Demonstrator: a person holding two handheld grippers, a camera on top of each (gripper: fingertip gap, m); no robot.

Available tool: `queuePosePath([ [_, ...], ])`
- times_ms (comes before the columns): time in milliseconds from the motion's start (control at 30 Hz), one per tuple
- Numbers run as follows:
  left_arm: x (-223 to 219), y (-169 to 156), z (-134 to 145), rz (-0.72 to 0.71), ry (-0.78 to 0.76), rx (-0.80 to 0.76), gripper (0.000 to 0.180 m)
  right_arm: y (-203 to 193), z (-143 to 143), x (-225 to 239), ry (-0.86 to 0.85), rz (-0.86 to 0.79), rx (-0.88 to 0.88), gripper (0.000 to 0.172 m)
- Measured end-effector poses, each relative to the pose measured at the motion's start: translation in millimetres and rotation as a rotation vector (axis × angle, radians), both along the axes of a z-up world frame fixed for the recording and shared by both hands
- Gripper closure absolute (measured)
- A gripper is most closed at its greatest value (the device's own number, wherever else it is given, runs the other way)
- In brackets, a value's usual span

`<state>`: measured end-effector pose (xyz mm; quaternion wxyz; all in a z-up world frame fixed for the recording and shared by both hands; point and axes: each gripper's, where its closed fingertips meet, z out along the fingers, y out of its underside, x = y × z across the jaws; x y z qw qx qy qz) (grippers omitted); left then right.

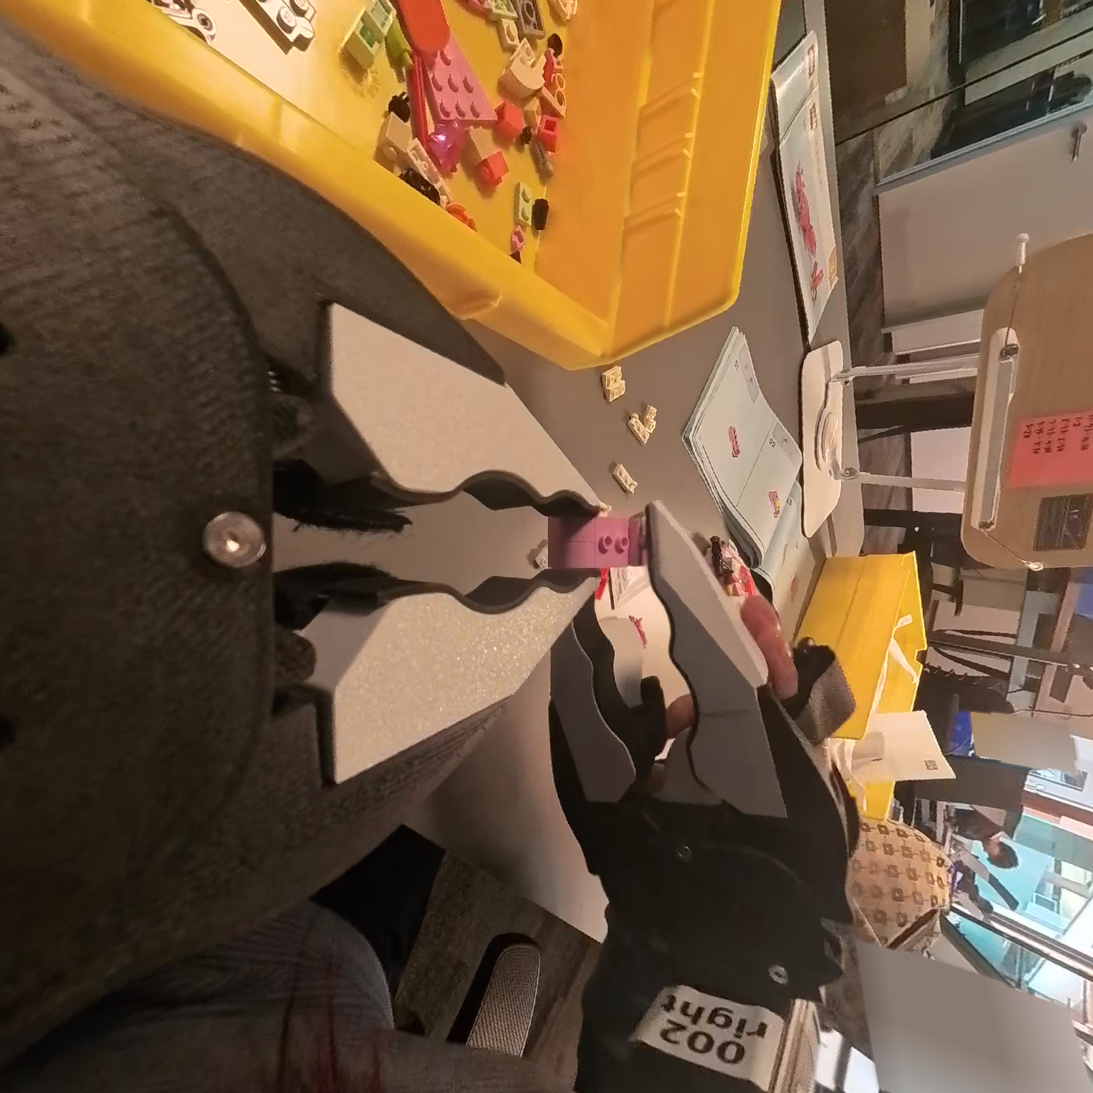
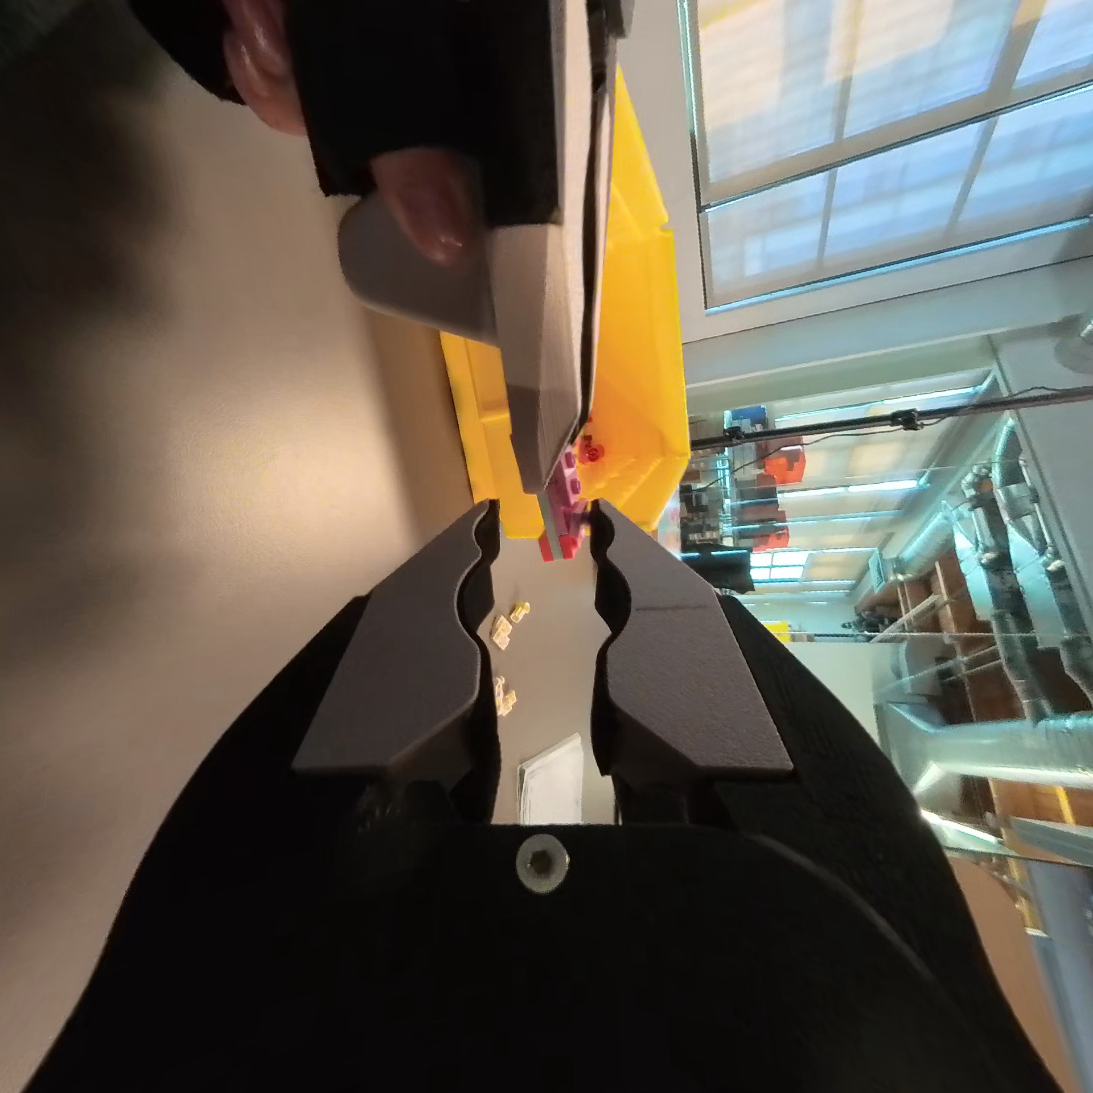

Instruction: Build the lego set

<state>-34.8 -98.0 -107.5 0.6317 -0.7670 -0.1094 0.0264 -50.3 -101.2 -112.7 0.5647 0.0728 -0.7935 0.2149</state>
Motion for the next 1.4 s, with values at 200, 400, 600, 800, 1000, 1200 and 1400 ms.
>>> queuePosePath([
  [200, 0.1, 2.0, -1.1, 0.004, -0.006, -0.002, 0.165, 2.0, -0.2, -0.7, 0.012, -0.013, -0.001, 0.146],
  [400, -0.4, 4.7, -1.9, 0.014, -0.017, -0.007, 0.165, 3.3, 0.0, -1.7, 0.033, -0.030, 0.003, 0.148],
  [600, -1.8, 7.3, -1.8, 0.039, -0.047, -0.004, 0.165, 8.0, 3.4, -6.8, 0.154, -0.094, 0.111, 0.159],
  [800, -2.0, 9.4, -5.1, 0.050, -0.053, -0.023, 0.165, 10.6, 0.2, -7.2, 0.185, -0.116, 0.188, 0.162],
  [1000, -1.3, 12.5, -12.7, 0.058, -0.072, -0.044, 0.165, 13.7, -7.0, -7.0, 0.169, -0.104, 0.216, 0.162],
  [1200, -2.6, 16.0, -17.7, 0.059, -0.100, -0.064, 0.164, 18.9, -0.2, -7.2, 0.224, -0.113, 0.067, 0.130],
  [1400, 1.2, 20.8, -27.6, 0.031, -0.077, -0.121, 0.165, 81.4, 10.0, 0.2, 0.275, -0.206, -0.118, 0.102],
])
